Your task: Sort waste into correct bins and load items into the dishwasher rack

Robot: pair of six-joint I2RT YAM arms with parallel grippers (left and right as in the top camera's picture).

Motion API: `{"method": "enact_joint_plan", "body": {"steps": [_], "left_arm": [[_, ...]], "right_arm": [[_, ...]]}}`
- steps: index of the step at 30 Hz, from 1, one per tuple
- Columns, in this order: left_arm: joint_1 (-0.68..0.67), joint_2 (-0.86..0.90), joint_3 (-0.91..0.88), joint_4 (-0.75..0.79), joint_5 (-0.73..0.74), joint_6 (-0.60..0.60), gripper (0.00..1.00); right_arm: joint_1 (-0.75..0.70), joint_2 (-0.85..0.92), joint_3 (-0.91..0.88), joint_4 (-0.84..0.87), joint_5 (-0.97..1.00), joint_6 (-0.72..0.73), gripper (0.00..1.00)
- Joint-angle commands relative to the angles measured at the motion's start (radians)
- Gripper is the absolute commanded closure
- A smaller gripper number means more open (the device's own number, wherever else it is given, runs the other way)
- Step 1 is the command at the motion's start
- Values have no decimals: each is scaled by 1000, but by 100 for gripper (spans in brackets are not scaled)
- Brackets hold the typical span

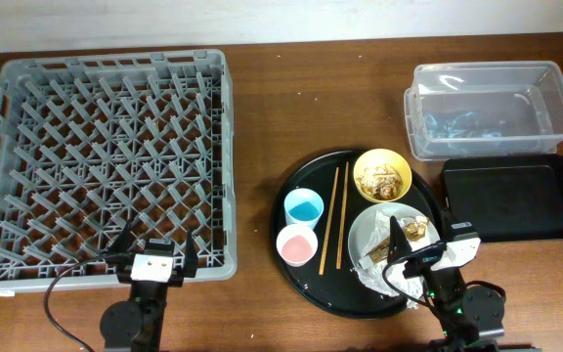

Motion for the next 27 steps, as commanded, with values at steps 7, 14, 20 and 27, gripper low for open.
{"method": "enact_joint_plan", "body": {"steps": [7, 14, 20, 27], "left_arm": [[6, 0, -8, -1, -7, 15, 1], [6, 0, -8, -1, -7, 15, 1], [6, 0, -8, -1, -7, 15, 1], [6, 0, -7, 27, -15, -30, 1]], "right_arm": [[3, -9, -5, -5, -8, 7, 2], [3, -9, -5, -5, -8, 7, 2], [3, -9, -5, -5, -5, 7, 2], [2, -9, -5, 3, -4, -3, 2]]}}
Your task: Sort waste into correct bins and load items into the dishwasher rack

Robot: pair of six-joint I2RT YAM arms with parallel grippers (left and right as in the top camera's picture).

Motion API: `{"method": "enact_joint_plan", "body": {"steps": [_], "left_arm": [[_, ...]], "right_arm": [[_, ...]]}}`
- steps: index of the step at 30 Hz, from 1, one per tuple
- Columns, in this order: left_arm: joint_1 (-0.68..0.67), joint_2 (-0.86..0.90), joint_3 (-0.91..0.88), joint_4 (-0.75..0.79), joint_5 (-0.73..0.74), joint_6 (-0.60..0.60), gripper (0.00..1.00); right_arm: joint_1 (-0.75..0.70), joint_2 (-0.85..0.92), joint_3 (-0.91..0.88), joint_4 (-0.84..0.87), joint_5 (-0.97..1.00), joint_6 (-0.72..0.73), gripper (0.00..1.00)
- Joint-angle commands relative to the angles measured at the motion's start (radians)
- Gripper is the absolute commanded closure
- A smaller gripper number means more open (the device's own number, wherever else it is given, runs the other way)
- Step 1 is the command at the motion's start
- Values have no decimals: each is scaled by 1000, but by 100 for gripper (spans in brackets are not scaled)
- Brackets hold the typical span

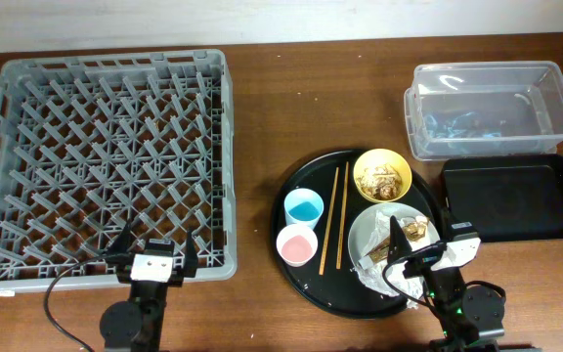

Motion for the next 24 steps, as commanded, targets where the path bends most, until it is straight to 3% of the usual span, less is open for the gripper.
{"method": "enact_joint_plan", "body": {"steps": [1, 6, 10, 14, 16, 18, 21, 24], "left_arm": [[6, 0, -7, 46, -15, -37, 1], [6, 19, 114, 98, -10, -78, 1], [6, 230, 348, 58, -6, -77, 1], [6, 632, 806, -278, -5, -78, 1], [6, 892, 1135, -571, 5, -78, 1], [6, 1072, 1348, -811, 22, -78, 1], [6, 1273, 1410, -911, 91, -78, 1], [6, 1446, 1410, -911, 91, -78, 1]], "right_arm": [[2, -9, 2, 1, -5, -26, 1], [2, -8, 151, -11, 11, -80, 2], [2, 84, 365, -118, 11, -76, 2], [2, 370, 724, -377, 18, -47, 2], [3, 642, 1052, -690, 0, -42, 2], [2, 827, 1262, -924, -71, -42, 1], [2, 1032, 1353, -1093, -294, -42, 2], [2, 1244, 1353, -1223, -331, -24, 1]]}}
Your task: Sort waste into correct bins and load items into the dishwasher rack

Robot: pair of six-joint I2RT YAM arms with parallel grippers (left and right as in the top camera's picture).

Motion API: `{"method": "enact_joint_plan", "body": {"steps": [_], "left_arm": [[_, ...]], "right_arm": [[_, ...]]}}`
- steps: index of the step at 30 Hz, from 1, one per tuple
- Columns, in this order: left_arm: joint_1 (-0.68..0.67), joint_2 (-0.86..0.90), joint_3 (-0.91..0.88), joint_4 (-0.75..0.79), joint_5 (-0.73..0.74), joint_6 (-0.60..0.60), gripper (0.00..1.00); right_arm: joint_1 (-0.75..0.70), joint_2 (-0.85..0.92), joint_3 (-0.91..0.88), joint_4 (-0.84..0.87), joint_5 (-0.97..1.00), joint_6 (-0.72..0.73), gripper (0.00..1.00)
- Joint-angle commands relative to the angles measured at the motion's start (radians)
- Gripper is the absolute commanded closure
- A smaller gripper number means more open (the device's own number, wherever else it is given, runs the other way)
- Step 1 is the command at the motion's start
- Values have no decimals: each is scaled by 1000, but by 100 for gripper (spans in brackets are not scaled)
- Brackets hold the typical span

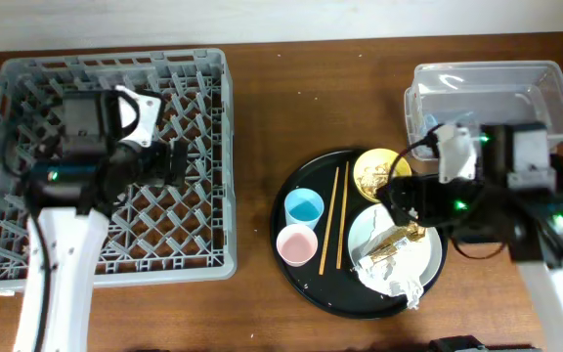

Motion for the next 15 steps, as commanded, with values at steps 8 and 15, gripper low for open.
{"method": "enact_joint_plan", "body": {"steps": [8, 15], "left_arm": [[3, 258, 16, -4, 22, -5, 1], [3, 259, 16, 3, 22, -5, 1]], "right_arm": [[69, 290, -349, 114, 380, 526, 4], [69, 335, -614, 461, 393, 525, 1]]}}
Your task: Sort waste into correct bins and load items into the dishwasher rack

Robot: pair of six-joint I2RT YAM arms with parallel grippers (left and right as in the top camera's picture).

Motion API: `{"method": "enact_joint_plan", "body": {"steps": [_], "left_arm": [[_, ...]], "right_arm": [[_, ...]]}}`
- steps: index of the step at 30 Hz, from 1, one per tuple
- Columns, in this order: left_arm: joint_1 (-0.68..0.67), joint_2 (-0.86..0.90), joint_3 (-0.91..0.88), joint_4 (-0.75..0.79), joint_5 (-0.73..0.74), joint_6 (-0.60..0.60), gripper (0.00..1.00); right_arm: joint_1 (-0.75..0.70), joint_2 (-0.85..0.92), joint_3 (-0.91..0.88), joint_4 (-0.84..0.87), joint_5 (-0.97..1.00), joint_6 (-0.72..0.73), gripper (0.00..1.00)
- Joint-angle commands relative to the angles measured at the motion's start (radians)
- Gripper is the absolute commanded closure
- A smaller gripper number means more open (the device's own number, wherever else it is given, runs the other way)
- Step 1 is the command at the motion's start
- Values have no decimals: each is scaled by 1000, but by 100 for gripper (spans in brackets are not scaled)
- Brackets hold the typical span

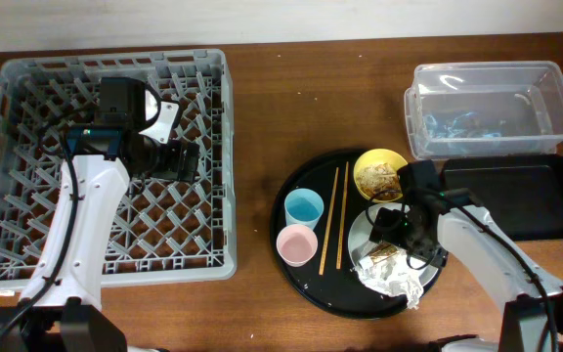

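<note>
A round black tray (306, 284) carries a blue cup (304, 206), a pink cup (297, 244), wooden chopsticks (335, 217), a yellow bowl (380, 174) of food and a white plate (430, 274). On the plate lie brown scraps (383, 251) and crumpled white paper (395, 284). My right gripper (391, 228) is low over the plate's far part, just above the scraps, and its fingers look apart. My left gripper (178, 158) hovers over the grey dishwasher rack (27, 147) with nothing in it; its jaws are not readable.
A clear plastic bin (487, 110) holding blue waste stands at the back right. A flat black rectangular tray (526, 200) lies in front of it. Bare brown table (262, 108) separates the rack from the round tray.
My right gripper has come down and toward the front, from above the yellow bowl's edge to the white plate. My left gripper shifted slightly right over the rack. Nothing on the tray has moved.
At the two oldest moments both arms were folded at the table's front edge. Half a second ago both were raised, the left over the rack, the right between bowl and plate. Now the right is lowered at the plate's scraps.
</note>
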Motion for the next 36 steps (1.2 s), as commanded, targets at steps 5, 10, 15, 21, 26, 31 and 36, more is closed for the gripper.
{"method": "enact_joint_plan", "body": {"steps": [5, 10, 15, 21, 26, 31, 36], "left_arm": [[3, 7, 12, 2, 11, -5, 1], [3, 7, 12, 2, 11, -5, 1], [3, 7, 12, 2, 11, -5, 1], [3, 7, 12, 2, 11, -5, 1], [3, 7, 12, 2, 11, -5, 1], [3, 7, 12, 2, 11, -5, 1], [3, 7, 12, 2, 11, -5, 1]], "right_arm": [[5, 105, -61, 58, 23, 9, 48], [5, 98, 62, -47, -4, 2, 96], [-24, 78, 735, -437, 62, -74, 96], [-303, 201, 869, 118, 379, -59, 96], [-342, 520, 869, 272, 373, -67, 48], [-342, 306, 1062, 66, 147, -282, 2], [-192, 162, 1045, -414, -256, -317, 14]]}}
